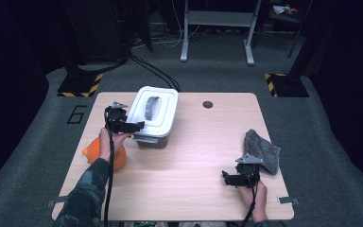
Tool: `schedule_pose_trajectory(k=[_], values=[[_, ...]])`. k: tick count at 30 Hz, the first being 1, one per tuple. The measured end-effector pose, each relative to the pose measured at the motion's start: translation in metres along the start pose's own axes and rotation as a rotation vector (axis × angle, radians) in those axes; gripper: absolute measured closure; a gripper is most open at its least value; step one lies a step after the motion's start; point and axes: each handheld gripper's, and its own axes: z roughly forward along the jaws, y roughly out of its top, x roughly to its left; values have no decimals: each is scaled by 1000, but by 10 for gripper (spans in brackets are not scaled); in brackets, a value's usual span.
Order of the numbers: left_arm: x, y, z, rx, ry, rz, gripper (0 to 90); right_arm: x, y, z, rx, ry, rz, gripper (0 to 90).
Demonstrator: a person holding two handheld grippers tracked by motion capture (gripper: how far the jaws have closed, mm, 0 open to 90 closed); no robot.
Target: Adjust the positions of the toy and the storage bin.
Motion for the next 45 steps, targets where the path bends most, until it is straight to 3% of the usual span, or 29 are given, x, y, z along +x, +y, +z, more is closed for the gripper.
schedule_pose_trajectory(k=[9, 21, 30, 45], values=[[-4, -3, -1, -13, 1, -20, 151, 0, 0, 0, 0, 0, -1, 65], [-13, -5, 0, -4, -7, -17, 130, 0, 0, 0, -2, -1, 0, 65], [-21, -10, 0, -30, -5, -30, 129, 0, 0, 0, -6, -1, -1, 64], [-38, -10, 1, -28, 1, 1, 126, 1, 0, 0, -7, -3, -2, 64]])
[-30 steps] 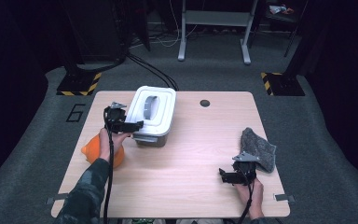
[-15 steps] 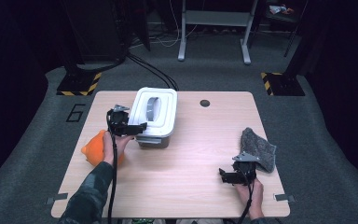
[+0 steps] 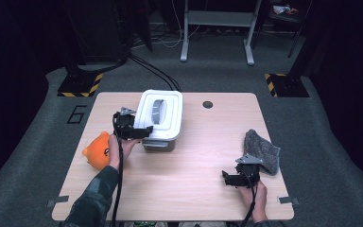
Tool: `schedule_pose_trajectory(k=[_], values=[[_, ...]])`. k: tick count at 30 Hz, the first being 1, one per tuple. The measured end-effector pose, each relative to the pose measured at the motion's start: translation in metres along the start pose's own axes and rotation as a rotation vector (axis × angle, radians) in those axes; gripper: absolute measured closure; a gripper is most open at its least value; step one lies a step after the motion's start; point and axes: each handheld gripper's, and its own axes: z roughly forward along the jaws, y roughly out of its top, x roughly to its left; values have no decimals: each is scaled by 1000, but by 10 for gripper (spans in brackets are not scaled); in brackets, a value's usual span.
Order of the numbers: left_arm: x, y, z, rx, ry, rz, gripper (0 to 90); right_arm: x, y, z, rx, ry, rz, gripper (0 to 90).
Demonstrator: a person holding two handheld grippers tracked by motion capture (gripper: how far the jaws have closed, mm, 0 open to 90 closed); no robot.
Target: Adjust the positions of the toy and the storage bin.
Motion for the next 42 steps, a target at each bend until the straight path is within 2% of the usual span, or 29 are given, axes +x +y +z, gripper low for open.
schedule_pose_trajectory(k=[7, 10, 16, 24, 33, 42], values=[[-10, 0, 3, -13, -24, 17, 129, 0, 0, 0, -1, -4, -2, 64], [-14, -1, 4, -21, -33, 0, 130, 1, 0, 0, -3, -3, 0, 65], [-21, -3, 5, -23, -49, -8, 139, 0, 0, 0, -2, -5, -6, 65], [-30, -4, 6, -28, -61, 16, 139, 1, 0, 0, 0, -5, -3, 65], [-43, -5, 8, -42, -76, 18, 138, 1, 0, 0, -4, -9, -9, 64], [-56, -5, 9, -41, -101, 40, 136, 0, 0, 0, -2, -7, -12, 64]])
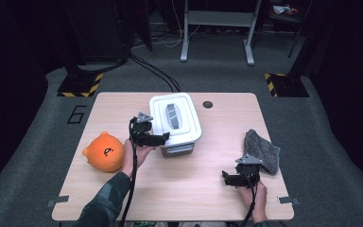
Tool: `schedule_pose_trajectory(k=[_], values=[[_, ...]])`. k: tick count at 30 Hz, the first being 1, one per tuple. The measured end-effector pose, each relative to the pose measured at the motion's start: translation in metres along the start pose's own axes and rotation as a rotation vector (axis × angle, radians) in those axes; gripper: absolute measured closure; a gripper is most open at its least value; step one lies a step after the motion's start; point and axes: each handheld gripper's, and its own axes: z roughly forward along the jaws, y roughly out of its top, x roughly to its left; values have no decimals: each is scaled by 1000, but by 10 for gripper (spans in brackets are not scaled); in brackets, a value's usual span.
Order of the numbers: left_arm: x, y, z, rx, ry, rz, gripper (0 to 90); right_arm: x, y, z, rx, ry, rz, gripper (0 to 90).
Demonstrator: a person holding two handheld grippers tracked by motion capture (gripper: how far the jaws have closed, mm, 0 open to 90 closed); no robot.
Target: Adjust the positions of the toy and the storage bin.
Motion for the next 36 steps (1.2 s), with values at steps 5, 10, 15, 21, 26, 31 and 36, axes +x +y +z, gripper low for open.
schedule_pose_trajectory(k=[5, 10, 15, 21, 26, 31, 36], values=[[-6, 0, -1, 3, -3, 15, 134, 0, 0, 0, -1, 0, 0, 64], [-11, 0, -5, 1, -10, 28, 143, 0, 0, 0, -1, 0, -3, 64], [-15, -4, -10, 9, -16, 45, 151, 0, 0, 0, -1, 0, -4, 64], [-17, -6, -9, 7, -9, 38, 151, 0, 0, 0, -1, 0, -3, 64], [-22, -6, -8, 7, -18, 42, 153, 0, 0, 0, -2, 0, -3, 64], [-28, -6, -7, 3, -25, 51, 148, 0, 0, 0, -1, 0, -3, 64], [-34, -6, -5, -5, -20, 41, 148, 0, 0, 0, -1, 0, -3, 64]])
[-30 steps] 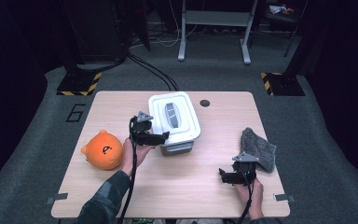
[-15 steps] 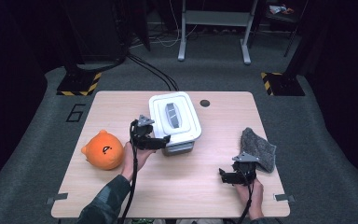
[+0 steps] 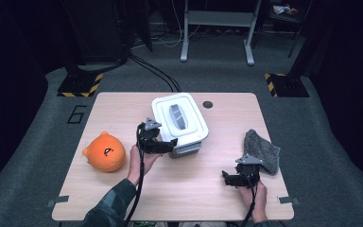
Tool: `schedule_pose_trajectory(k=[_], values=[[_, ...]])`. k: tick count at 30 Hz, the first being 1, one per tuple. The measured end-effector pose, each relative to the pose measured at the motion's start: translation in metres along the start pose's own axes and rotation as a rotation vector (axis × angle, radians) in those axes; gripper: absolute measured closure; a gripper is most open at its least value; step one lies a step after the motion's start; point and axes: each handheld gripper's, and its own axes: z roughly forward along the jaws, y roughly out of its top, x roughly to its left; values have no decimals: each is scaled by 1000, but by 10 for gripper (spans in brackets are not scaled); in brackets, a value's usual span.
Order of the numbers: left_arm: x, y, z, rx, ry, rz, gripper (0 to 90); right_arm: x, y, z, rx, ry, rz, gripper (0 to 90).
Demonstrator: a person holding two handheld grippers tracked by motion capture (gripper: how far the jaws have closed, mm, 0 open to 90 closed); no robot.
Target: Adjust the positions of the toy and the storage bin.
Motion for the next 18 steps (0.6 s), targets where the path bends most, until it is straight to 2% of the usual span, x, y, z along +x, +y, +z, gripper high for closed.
schedule_pose_trajectory(k=[18], values=[[-18, 5, 12, -6, 17, -1, 145, 0, 0, 0, 4, 0, 9, 64]])
